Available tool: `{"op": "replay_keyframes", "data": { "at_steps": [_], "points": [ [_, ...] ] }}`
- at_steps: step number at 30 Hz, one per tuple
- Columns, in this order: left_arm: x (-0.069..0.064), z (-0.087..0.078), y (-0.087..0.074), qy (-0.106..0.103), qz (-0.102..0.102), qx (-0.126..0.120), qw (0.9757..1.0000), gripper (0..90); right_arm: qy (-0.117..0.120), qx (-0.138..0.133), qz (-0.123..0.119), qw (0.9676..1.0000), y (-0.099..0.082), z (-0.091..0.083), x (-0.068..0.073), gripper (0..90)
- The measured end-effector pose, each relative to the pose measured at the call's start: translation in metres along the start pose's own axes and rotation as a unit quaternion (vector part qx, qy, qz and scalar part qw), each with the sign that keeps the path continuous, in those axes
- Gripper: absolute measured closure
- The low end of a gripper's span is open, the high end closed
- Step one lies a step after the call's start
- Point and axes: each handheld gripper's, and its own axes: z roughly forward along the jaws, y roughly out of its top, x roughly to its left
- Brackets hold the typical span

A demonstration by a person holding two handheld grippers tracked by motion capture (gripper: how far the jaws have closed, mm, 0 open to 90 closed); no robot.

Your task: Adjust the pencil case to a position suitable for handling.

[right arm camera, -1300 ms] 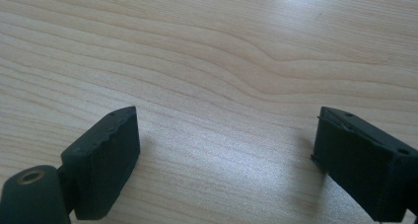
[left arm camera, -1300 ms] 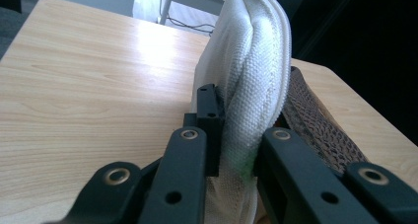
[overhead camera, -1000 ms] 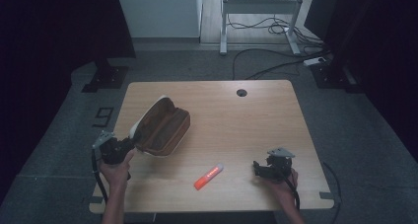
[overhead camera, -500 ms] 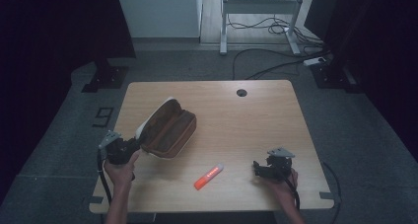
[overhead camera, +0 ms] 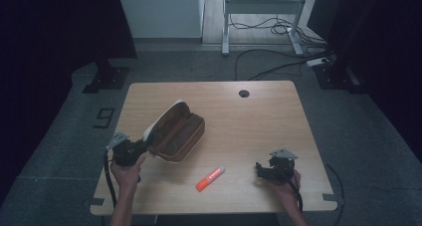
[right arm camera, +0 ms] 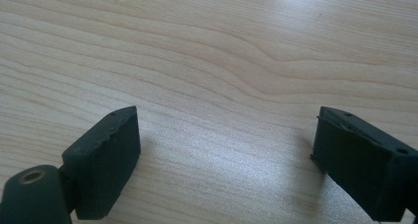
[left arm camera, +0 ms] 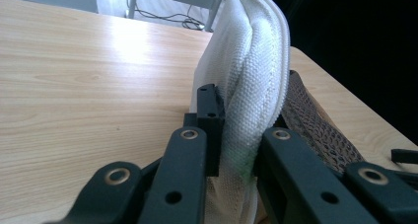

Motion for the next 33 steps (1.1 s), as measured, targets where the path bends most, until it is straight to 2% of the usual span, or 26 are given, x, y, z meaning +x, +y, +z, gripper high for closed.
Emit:
{"op": "replay_keyframes", "data": {
  "at_steps": [20,25,33],
  "points": [
    [-0.018,0.024,-0.009,-0.026,0.025,0.027,0.999,84.0,0.0,0.0,0.0,1.0,0.0,0.0,0.0,10.5],
    [-0.016,0.033,-0.015,-0.022,0.029,0.042,0.9985,83.9,0.0,0.0,0.0,1.0,0.0,0.0,0.0,10.5],
    [-0.007,0.036,-0.019,-0.026,0.034,0.042,0.9982,83.5,0.0,0.0,0.0,1.0,0.0,0.0,0.0,10.5]
  ]
}}
